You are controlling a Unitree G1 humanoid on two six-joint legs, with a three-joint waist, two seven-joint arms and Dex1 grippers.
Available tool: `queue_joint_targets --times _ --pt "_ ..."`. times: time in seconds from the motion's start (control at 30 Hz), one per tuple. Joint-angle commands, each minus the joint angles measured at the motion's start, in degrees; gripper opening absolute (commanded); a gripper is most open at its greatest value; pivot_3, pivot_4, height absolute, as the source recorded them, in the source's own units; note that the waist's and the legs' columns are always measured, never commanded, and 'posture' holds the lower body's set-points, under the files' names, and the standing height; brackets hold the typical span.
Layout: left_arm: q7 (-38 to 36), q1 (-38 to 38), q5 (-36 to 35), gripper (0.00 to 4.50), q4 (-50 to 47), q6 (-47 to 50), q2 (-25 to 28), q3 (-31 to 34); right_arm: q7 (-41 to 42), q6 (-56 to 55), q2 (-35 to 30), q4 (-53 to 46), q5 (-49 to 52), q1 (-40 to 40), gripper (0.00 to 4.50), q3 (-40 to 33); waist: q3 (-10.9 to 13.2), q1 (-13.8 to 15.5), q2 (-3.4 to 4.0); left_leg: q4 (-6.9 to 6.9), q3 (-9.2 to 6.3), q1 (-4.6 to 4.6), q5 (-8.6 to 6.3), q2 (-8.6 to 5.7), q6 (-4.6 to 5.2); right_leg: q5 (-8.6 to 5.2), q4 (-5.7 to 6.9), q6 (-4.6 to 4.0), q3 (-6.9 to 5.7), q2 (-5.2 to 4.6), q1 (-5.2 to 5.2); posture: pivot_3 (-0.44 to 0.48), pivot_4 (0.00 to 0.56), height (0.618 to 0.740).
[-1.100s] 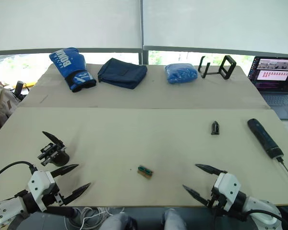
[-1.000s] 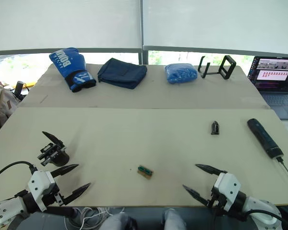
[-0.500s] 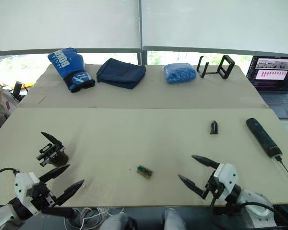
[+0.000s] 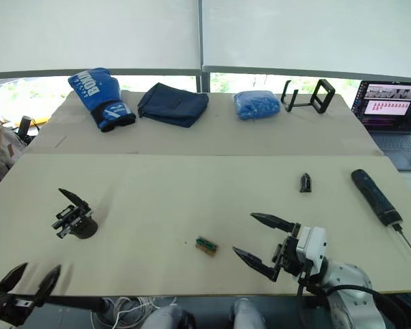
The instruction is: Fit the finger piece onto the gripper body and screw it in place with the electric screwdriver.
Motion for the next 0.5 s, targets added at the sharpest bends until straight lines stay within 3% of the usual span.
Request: queue_joint_targets --times 0.03,0.27,0.5 --pt "0.48 -1.95 -1.47 4.39 -1.30 -0.44 1.08 1.63 -0.98 0.55 -0.42 -2.44 -0.24 -1.55 4.50 -0.18 0.00 0.36 -0.02 0.01 -0.03 -0.01 0.00 -0.01 -0.01 0.00 -0.04 0.00 -0.04 0.00 0.00 0.000 0.150 0.740" --pt "-0.83 -7.70 3.97 4.39 0.59 5.59 8.36 -5.56 -1.44 1.54 -1.26 -4.22 -1.51 -1.69 4.50 1.11 -0.06 0.30 -0.09 0.00 0.02 -0.02 0.00 -0.01 -0.03 0.07 -0.15 -0.09 -0.11 0.01 0.15 0.000 0.150 0.740" --pt "-1.67 -15.85 8.80 4.39 5.15 5.66 10.95 -11.47 -2.46 2.09 -1.51 -4.98 -1.50 -2.42 4.50 0.59 -0.07 -0.16 -0.11 -0.01 0.06 -0.05 0.23 -0.01 -0.45 0.11 -0.07 -0.08 -0.13 0.02 0.19 0.000 0.150 0.740"
